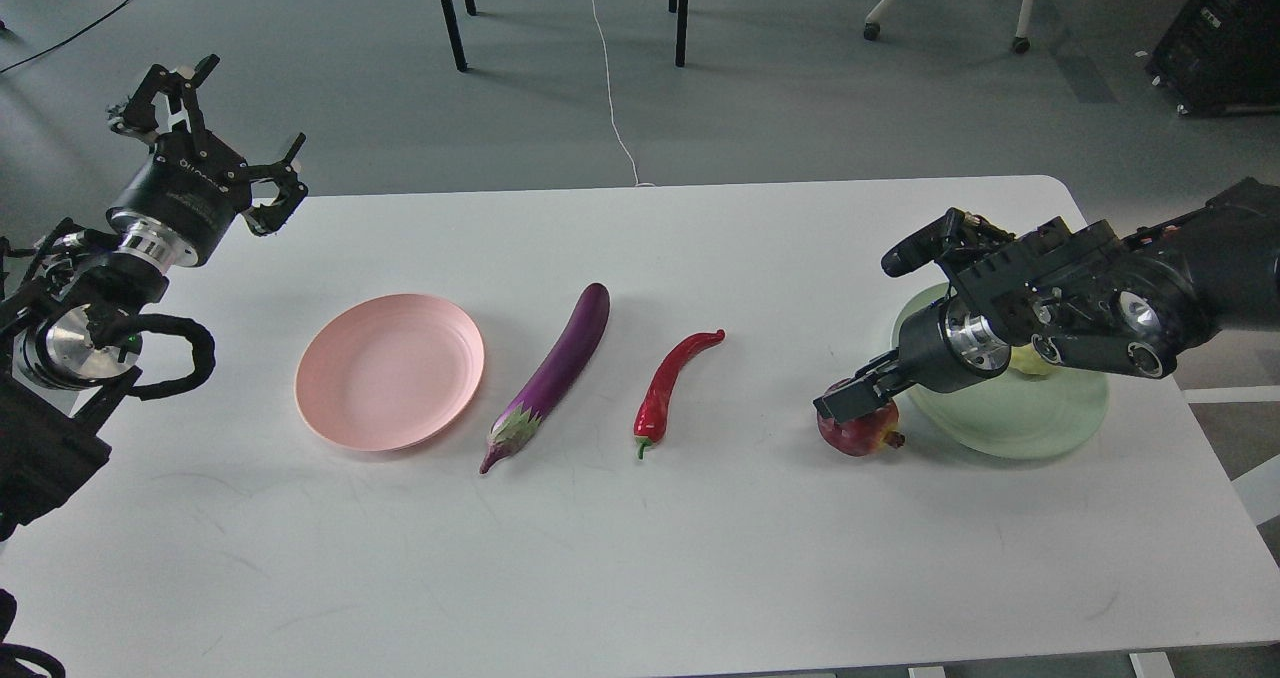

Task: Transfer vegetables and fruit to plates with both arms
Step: 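Grasp the red apple with the right gripper, then place the apple on the green plate and lift the right gripper away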

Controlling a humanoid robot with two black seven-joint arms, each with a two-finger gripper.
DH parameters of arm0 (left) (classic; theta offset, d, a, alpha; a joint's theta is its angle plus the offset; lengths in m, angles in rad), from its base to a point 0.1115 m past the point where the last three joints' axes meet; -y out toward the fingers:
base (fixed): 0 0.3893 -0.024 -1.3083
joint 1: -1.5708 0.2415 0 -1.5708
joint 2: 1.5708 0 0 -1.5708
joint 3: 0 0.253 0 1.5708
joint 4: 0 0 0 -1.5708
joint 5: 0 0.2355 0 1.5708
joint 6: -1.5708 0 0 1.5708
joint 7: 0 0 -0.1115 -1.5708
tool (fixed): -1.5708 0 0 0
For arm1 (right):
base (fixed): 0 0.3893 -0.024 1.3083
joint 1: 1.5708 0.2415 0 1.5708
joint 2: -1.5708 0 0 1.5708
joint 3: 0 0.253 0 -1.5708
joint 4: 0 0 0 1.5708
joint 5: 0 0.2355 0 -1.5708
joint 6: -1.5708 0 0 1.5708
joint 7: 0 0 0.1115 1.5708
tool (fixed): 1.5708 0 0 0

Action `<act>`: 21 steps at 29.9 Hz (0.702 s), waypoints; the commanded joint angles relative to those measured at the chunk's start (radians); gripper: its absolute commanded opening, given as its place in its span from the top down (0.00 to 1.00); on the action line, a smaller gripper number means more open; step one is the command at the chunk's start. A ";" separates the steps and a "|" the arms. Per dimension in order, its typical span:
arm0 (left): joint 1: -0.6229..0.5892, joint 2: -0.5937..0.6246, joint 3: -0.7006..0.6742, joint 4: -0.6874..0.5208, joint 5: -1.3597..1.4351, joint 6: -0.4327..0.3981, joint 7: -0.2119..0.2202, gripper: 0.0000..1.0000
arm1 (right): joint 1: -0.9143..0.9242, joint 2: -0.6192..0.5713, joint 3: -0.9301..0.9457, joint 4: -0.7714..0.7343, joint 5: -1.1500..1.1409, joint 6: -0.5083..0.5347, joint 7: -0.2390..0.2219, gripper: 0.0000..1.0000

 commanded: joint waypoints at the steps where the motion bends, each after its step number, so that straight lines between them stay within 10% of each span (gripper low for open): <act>1: 0.000 -0.004 -0.001 0.000 -0.002 0.002 -0.001 0.02 | -0.008 -0.002 -0.013 -0.001 -0.014 -0.008 0.000 0.09; 11: 0.002 -0.008 -0.001 0.000 -0.002 0.002 -0.001 0.02 | 0.020 -0.021 0.007 -0.006 -0.006 -0.017 0.000 0.39; 21: 0.002 -0.014 -0.001 0.000 -0.002 0.001 0.000 0.02 | 0.061 -0.166 -0.017 -0.015 -0.067 -0.018 0.000 0.33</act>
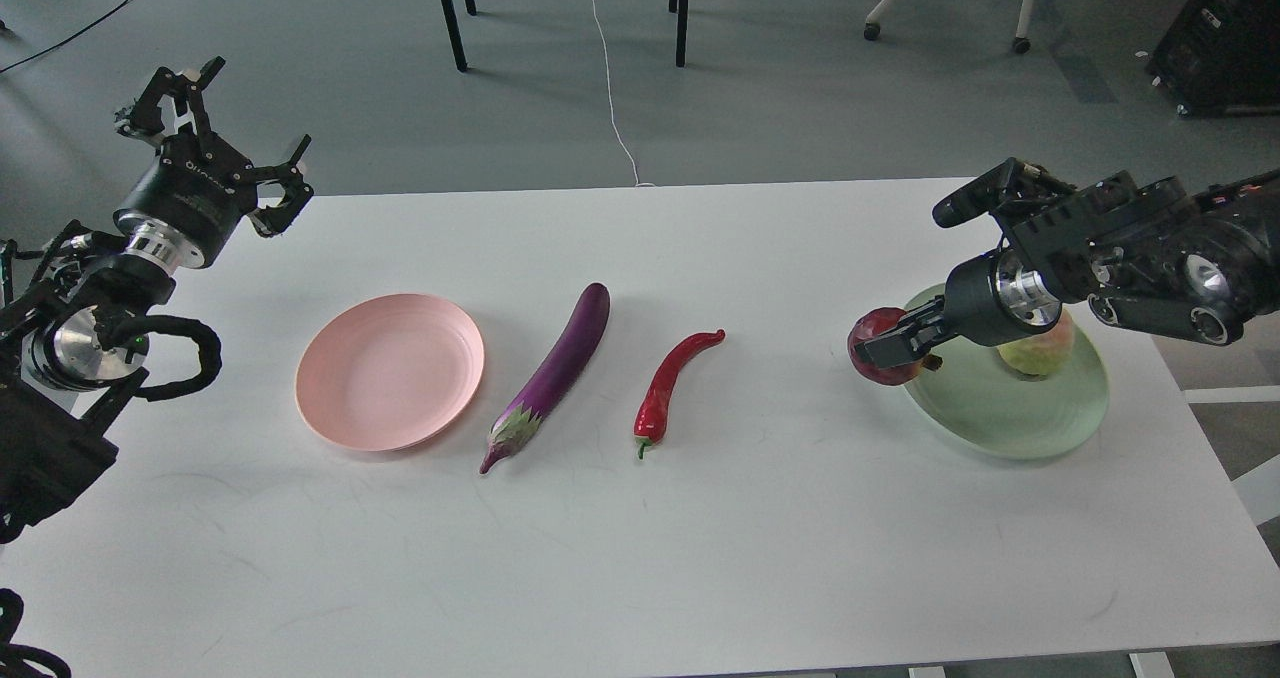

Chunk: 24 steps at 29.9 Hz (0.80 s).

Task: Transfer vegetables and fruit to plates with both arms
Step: 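Place the apple on the green plate and lift the right gripper away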

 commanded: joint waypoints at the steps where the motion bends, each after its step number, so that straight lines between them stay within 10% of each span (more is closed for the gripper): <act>1: 0.000 -0.003 0.000 0.000 0.000 -0.001 0.002 0.02 | -0.014 -0.051 -0.024 -0.006 -0.063 -0.001 0.000 0.32; 12: -0.002 -0.017 0.000 0.000 0.000 0.000 0.000 0.02 | -0.095 -0.100 -0.020 -0.070 -0.079 -0.001 0.000 0.06; 24: -0.020 0.009 -0.017 -0.003 0.006 -0.001 0.014 0.02 | -0.096 -0.209 0.268 -0.129 -0.001 0.002 0.000 0.04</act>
